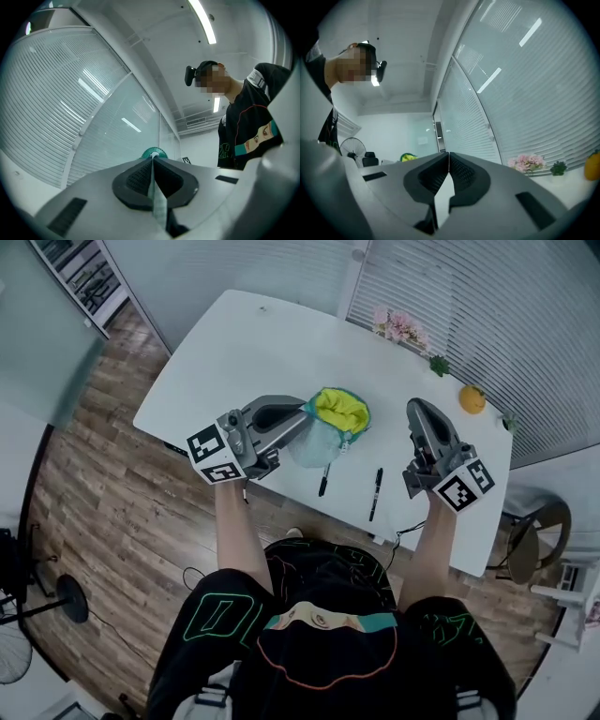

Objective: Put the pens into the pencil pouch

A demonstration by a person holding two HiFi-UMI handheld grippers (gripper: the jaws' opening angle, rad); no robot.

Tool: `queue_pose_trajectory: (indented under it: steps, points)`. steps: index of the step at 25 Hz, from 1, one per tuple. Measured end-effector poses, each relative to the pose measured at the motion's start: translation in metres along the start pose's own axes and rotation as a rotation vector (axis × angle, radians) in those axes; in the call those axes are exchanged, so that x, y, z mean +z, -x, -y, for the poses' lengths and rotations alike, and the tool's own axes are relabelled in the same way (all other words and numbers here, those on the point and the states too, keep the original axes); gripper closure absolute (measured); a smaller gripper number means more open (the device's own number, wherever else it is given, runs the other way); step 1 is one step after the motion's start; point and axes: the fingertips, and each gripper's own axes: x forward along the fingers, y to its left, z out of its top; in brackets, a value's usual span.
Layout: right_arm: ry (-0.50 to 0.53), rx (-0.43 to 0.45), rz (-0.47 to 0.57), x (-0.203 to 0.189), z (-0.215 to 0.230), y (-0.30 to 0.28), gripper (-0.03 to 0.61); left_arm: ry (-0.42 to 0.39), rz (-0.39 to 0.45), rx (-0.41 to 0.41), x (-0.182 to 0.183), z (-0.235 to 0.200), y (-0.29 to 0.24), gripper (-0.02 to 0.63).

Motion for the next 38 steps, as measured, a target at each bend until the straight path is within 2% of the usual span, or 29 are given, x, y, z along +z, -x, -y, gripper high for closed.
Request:
queue_pose_trajectory:
  steps: [2, 7, 15, 17, 21, 27, 33, 38]
  points:
    - [0.035, -0.05, -0.046, -0.007, 0.008, 0.001, 0.572, 0.01, -0.014, 0.016, -0.004, -0.002, 0.008, 0.614]
    - [0.095, -0.109, -0.2, -0.039, 0.011, -0.012, 0.572, 0.034, -0.042, 0.041, -0.009, -0.001, 0.033, 0.612]
    - [0.075, -0.142, -0.421, -0.096, 0.004, -0.036, 0.571, 0.073, -0.053, 0.079, -0.02, 0.011, 0.068, 0.612]
    - [0.058, -0.14, -0.483, -0.113, 0.001, -0.043, 0.563, 0.086, -0.054, 0.087, -0.024, 0.013, 0.075, 0.612]
    - [0.001, -0.139, -0.622, -0.152, 0.0, -0.054, 0.504, 0.111, -0.053, 0.105, -0.033, 0.011, 0.085, 0.612]
    - [-0.077, -0.183, -0.797, -0.202, 0.011, -0.055, 0.46, 0.147, -0.049, 0.123, -0.047, 0.006, 0.091, 0.612]
    - [-0.155, -0.258, -0.93, -0.244, 0.006, -0.049, 0.443, 0.159, -0.037, 0.126, -0.048, 0.015, 0.108, 0.612]
    - [-0.269, -0.296, -1.019, -0.277, 0.009, -0.048, 0.405, 0.168, -0.031, 0.128, -0.05, 0.014, 0.112, 0.612]
